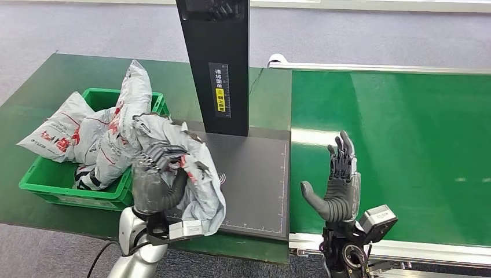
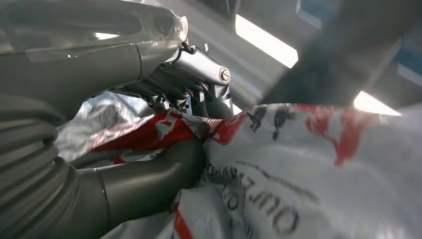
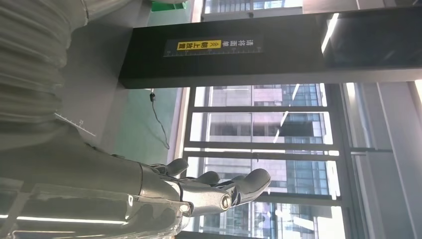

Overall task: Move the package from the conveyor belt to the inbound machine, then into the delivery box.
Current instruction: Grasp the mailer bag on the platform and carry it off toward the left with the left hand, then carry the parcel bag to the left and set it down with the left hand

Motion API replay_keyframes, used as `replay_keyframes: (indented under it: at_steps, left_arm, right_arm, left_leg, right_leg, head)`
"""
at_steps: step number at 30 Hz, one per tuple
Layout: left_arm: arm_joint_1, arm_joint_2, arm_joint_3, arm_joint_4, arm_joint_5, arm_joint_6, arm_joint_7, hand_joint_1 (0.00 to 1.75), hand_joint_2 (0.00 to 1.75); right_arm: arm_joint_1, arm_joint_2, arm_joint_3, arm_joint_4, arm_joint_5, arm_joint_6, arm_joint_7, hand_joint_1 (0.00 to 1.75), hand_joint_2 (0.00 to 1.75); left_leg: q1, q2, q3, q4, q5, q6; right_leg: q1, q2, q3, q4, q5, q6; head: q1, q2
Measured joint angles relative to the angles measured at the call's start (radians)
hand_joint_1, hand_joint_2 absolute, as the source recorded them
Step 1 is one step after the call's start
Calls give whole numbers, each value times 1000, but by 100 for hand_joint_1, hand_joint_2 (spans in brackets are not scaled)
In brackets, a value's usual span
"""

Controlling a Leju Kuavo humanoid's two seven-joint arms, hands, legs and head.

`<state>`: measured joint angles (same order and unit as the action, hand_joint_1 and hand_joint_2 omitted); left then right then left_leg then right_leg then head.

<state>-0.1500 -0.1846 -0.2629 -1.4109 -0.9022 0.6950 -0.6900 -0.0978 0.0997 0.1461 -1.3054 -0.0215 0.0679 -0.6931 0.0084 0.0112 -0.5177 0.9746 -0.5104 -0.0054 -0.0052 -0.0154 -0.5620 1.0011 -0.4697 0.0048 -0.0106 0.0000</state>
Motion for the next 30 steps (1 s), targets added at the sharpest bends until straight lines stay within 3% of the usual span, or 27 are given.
replay_keyframes:
  at_steps: [12,20,30]
  left_arm:
    - [32,-7,60,-397,34,0,-6,175,175]
    - [-79,-13,238,-389,-4,-1,-6,175,175]
    - [-113,-18,293,-369,-7,-1,-6,175,175]
  right_arm:
    - [7,-12,10,0,-11,-15,-2,0,175]
    - [12,-14,24,0,-11,-16,-3,0,175]
    - [13,-14,28,0,-11,-16,-3,0,175]
  left_leg:
    - [1,0,0,0,0,0]
    - [1,0,1,0,1,0]
    - [1,0,0,0,1,0]
  right_leg:
    - [1,0,0,0,0,0]
    - [1,1,0,0,1,-1]
    - [1,1,0,0,1,-1]
  head:
    - [0,0]
    - [0,0]
    - [0,0]
